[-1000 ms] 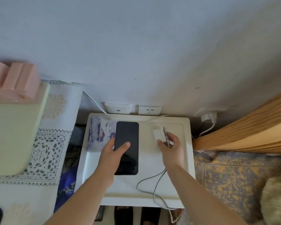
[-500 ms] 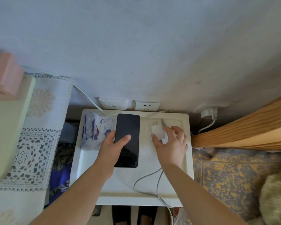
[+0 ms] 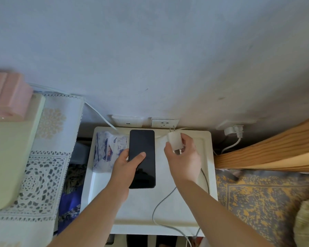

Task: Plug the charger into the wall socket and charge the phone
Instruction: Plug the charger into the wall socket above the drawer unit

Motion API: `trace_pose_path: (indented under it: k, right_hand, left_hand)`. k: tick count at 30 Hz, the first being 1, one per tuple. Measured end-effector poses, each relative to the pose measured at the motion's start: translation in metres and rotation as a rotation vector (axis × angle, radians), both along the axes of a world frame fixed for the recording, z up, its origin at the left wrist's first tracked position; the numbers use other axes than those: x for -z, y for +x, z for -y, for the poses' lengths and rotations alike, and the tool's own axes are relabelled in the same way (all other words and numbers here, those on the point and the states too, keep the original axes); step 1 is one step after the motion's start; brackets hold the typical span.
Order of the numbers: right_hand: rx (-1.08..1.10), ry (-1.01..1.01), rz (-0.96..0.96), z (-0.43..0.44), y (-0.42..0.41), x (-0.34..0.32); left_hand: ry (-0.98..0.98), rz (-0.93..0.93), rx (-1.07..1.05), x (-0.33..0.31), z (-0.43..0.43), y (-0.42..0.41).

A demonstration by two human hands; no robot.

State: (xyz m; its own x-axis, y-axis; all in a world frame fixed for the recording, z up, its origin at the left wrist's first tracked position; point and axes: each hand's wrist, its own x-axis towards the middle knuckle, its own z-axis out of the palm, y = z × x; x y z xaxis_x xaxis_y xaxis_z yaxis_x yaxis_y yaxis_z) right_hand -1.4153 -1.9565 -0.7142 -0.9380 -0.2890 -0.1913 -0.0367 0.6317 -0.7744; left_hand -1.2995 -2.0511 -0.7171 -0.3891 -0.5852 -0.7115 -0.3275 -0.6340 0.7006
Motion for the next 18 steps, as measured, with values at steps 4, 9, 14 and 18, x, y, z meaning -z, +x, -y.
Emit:
trace_pose_path:
  k: [4, 9, 14, 18]
  right_hand:
    - [0.008, -0.02, 0.06, 0.016, 0.001, -0.006]
    - [0.025, -0.026, 0.133, 0.027, 0.002, -0.004]
    - [0.07, -0.048, 0.164, 0.033, 0.003, -0.001]
    - [0.121, -0.052, 0.175, 0.036, 0.007, 0.0]
  left_hand:
    - [-0.014, 0.004, -0.008, -0.002, 0.002, 0.003]
    - [-0.037, -0.006, 0.005, -0.003, 0.007, 0.005]
    - [-0.043, -0.01, 0.03, -0.003, 0.009, 0.008]
    - [-0.044, -0.009, 0.033, -0.005, 0.009, 0.01]
